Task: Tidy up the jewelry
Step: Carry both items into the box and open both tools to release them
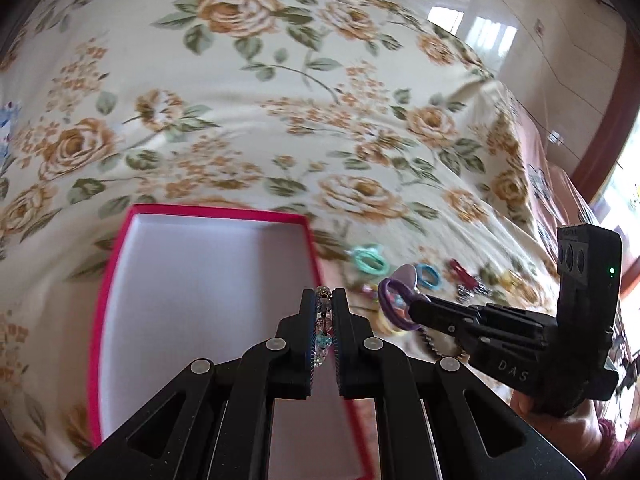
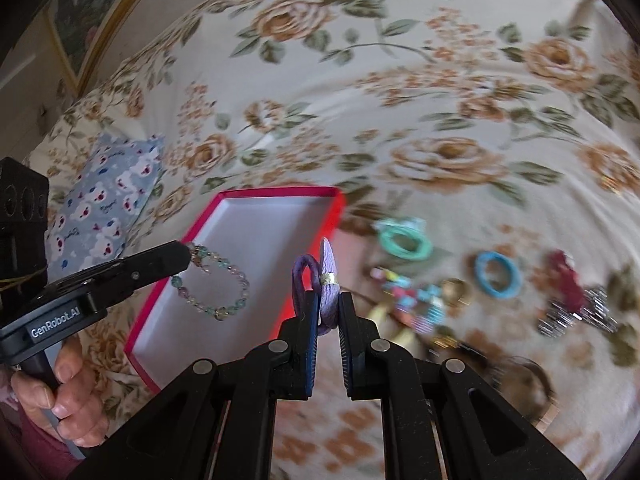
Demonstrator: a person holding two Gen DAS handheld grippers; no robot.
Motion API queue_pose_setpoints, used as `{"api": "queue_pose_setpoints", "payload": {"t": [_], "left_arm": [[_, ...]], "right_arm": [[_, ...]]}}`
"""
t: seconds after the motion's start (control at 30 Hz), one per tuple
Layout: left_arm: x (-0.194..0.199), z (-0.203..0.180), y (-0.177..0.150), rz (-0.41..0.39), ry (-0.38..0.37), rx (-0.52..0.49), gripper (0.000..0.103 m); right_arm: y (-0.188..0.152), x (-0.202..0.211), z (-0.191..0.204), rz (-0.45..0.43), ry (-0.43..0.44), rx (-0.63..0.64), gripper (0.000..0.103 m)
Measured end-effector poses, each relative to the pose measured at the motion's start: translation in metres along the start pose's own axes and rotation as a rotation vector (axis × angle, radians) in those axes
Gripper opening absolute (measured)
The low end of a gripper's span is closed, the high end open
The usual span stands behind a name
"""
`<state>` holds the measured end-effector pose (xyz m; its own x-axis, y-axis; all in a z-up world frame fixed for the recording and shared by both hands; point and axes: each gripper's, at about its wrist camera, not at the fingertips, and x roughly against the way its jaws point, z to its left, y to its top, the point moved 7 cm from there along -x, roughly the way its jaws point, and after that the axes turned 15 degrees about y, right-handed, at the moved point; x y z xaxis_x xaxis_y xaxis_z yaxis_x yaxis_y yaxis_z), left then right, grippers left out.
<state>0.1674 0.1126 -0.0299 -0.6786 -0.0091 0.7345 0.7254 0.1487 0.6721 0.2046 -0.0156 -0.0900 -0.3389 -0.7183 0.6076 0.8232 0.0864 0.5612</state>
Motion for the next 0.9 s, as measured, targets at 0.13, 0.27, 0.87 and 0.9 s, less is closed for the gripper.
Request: {"api": "queue_pose_setpoints", "payload": {"t": [0.13, 0.27, 0.87, 0.9], "left_arm": [[-0.012, 0.021, 0.007, 0.005, 0.012, 0.032, 0.006], [-0.033, 0.041, 0.016, 0.024, 0.026, 0.072, 0.006], [-0.114, 0.083, 0.01, 0.175, 0.227, 0.101, 0.006], [-0.116, 0.08, 0.011, 0.178, 0.24, 0.089, 0.006]], "right_arm": [[0.012, -0.031, 0.015, 0.026, 0.036, 0.022, 0.009], [0.021, -0.065, 0.023, 0.067, 0.058, 0.037, 0.009], [0.019, -0.144, 0.014, 0.226, 0.032, 0.076, 0.014], [0.02, -0.143, 0.014, 0.225, 0.03, 0.079, 0.014]]}}
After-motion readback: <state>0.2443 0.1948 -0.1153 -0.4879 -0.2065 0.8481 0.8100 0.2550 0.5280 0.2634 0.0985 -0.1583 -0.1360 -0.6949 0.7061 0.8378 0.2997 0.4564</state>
